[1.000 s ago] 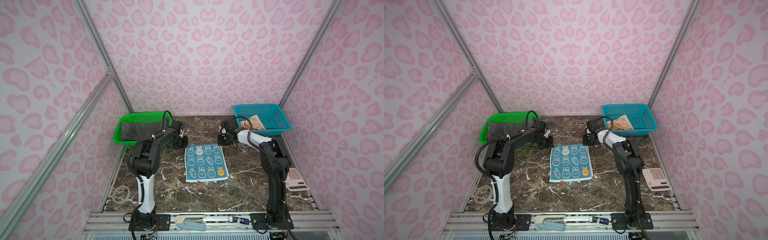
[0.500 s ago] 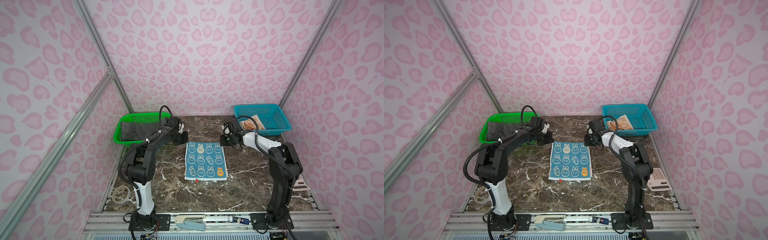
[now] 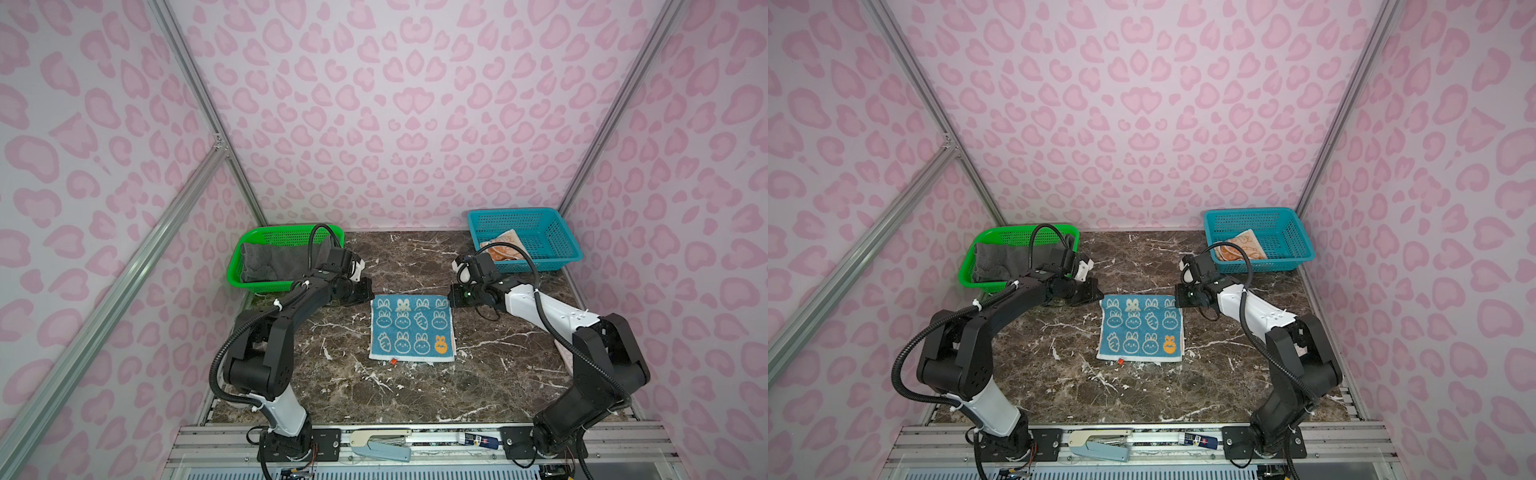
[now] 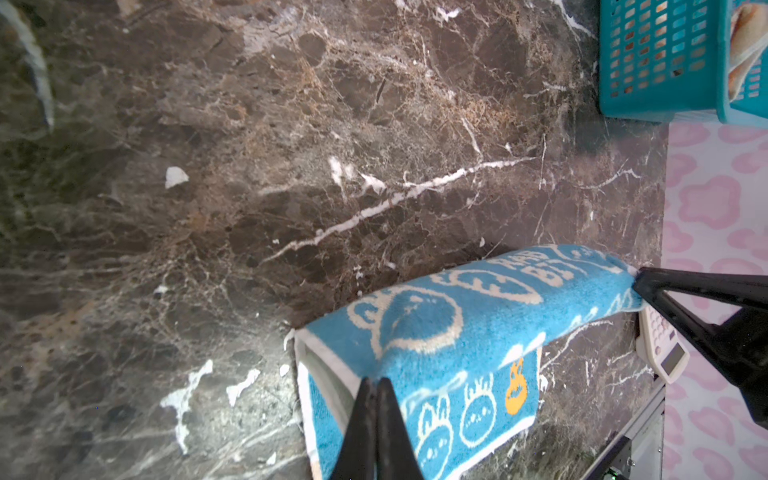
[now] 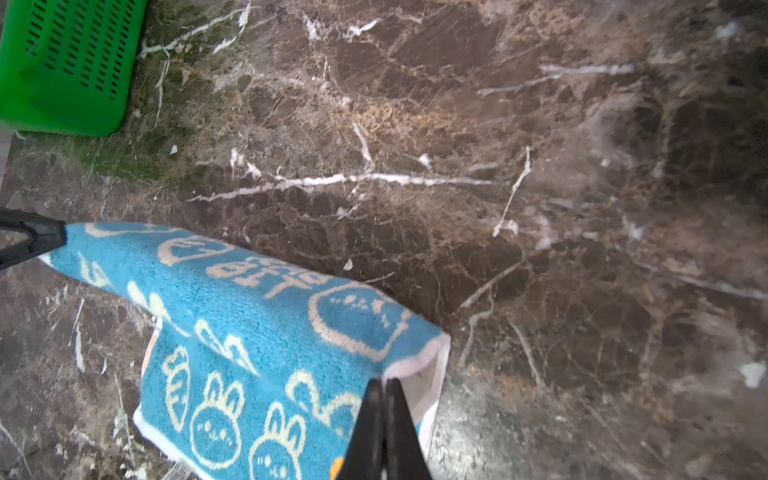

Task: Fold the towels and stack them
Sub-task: 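Fold the far edge toward the robot with both grippers, halving the towel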

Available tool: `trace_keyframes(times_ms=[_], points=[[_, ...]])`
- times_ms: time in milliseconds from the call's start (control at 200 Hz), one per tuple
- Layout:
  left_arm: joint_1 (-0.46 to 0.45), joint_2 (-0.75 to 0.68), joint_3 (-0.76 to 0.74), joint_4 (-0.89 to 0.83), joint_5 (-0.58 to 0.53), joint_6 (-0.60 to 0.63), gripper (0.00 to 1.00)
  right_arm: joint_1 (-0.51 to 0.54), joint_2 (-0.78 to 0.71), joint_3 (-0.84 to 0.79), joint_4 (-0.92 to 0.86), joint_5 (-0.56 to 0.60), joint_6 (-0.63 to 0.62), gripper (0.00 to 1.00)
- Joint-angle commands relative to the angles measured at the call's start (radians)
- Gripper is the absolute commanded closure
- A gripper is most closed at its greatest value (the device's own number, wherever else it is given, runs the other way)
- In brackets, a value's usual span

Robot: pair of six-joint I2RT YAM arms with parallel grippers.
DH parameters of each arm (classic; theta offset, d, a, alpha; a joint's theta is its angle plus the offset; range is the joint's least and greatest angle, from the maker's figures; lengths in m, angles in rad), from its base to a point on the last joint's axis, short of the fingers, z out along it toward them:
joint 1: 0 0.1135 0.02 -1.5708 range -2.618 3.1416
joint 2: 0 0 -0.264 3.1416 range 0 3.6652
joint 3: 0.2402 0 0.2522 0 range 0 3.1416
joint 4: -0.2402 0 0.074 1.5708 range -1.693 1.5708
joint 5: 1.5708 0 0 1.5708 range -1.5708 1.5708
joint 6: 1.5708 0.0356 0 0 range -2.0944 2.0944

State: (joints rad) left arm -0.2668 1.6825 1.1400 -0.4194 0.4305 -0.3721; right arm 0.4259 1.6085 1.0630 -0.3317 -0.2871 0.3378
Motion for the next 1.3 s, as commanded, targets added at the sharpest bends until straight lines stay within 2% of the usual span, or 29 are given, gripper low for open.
trace_keyframes(times_ms=[0,360,970,1225,1295], points=[[0.000,-0.050,-0.048,0.014,0.029,0.018,0.97,0.017,-0.045,-0.052,-0.009,0.030,0.012,1.00],[-0.023,-0.161,-0.189,-0.013,0.054,0.015,0.97,0.098,-0.177,-0.224,-0.028,0.053,0.095,1.00],[-0.051,-0.269,-0.302,-0.029,0.061,0.006,0.97,0.161,-0.267,-0.351,-0.046,0.072,0.153,1.00],[-0.071,-0.249,-0.355,-0.023,0.028,-0.018,0.97,0.189,-0.248,-0.390,-0.019,0.090,0.167,1.00],[-0.074,-0.227,-0.361,-0.034,0.010,-0.024,0.97,0.195,-0.242,-0.396,-0.019,0.096,0.168,0.97]])
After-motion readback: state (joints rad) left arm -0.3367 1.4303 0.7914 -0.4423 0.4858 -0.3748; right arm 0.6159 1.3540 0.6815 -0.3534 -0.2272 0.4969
